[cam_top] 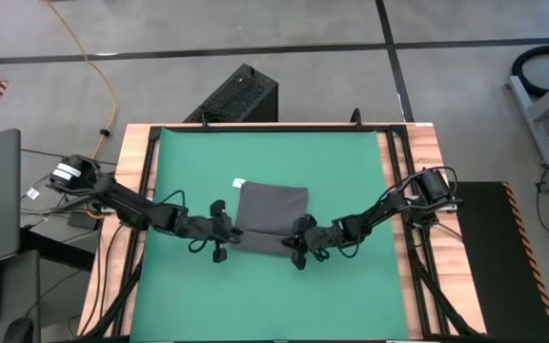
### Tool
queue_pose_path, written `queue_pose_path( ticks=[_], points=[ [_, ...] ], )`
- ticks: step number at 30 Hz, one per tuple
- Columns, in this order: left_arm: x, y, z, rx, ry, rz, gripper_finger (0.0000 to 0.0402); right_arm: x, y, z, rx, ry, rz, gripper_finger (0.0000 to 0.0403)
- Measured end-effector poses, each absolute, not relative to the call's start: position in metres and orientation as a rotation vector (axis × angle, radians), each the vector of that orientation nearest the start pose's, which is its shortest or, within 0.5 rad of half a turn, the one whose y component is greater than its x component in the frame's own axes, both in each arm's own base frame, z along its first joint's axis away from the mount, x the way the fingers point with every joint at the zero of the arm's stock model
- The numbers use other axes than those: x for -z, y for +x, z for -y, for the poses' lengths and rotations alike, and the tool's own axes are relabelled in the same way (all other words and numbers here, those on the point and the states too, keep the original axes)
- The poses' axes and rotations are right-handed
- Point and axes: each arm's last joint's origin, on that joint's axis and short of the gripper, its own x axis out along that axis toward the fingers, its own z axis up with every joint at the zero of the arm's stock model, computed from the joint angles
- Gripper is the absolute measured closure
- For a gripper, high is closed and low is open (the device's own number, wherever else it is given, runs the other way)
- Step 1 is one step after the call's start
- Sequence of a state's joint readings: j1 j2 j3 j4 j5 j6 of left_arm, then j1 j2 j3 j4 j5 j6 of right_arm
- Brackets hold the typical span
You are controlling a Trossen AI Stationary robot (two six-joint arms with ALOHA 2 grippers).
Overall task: Roll towel
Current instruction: Roll the gray towel
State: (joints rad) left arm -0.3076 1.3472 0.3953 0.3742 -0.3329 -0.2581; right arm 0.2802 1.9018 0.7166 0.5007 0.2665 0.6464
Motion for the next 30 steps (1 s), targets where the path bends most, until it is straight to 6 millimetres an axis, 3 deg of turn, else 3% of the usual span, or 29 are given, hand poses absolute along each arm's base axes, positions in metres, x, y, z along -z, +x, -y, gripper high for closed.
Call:
queue_pose_path(
  ticks=[12, 24, 30],
  points=[
    [-0.138, 0.221, 0.065, -0.092, -0.016, -0.510, 0.0402, -0.088, 0.317, -0.081, 0.202, 0.442, -0.634, 0.0388],
    [-0.097, 0.231, 0.067, -0.096, 0.031, -0.625, 0.0402, -0.087, 0.315, -0.087, 0.184, 0.433, -0.646, 0.0388],
    [-0.093, 0.231, 0.069, -0.046, -0.036, -0.663, 0.0401, -0.097, 0.314, -0.094, 0.129, 0.413, -0.615, 0.0382]
  ],
)
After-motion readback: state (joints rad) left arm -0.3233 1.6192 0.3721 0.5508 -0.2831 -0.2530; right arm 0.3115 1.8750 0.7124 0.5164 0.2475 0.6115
